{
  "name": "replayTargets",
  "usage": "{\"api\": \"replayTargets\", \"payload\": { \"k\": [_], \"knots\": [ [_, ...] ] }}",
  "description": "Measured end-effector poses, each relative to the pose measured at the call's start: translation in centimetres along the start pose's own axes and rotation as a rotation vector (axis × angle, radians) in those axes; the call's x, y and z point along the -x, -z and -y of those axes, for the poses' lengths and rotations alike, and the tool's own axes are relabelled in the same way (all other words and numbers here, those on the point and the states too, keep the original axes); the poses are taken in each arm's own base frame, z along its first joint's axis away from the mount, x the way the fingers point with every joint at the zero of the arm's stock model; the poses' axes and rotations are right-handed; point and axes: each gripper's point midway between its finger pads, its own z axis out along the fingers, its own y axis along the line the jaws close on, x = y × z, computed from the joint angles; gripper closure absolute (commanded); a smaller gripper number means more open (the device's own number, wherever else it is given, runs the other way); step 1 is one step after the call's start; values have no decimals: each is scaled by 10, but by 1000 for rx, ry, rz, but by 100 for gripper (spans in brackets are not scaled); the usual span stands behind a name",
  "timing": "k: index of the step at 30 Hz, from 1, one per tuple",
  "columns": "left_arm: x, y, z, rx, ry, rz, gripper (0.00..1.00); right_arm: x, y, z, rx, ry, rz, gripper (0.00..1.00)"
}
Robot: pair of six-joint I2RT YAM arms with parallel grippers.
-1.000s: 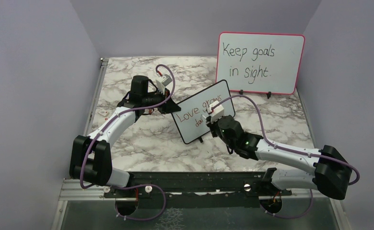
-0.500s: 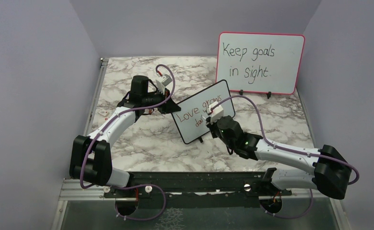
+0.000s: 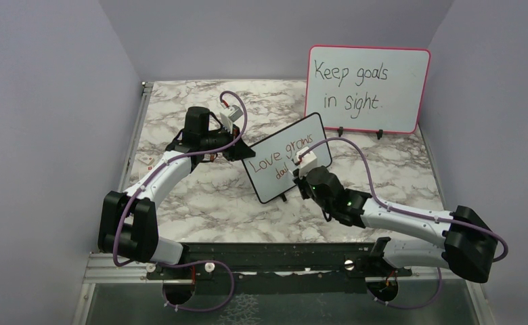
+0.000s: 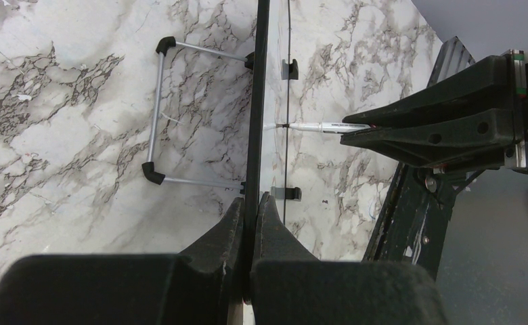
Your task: Write a sentence on the whiteboard
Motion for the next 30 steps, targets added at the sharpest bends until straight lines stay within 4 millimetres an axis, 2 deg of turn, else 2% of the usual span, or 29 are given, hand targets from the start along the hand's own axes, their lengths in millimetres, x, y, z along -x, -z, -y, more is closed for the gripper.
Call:
{"api": "replayTargets", "payload": {
  "k": [11,30],
  "knots": [
    [0,0,0,0,0,0,100,-9,3,2,-3,9,-31,100],
    [0,0,0,0,0,0,100,7,0,3,-5,-16,32,100]
  ]
}}
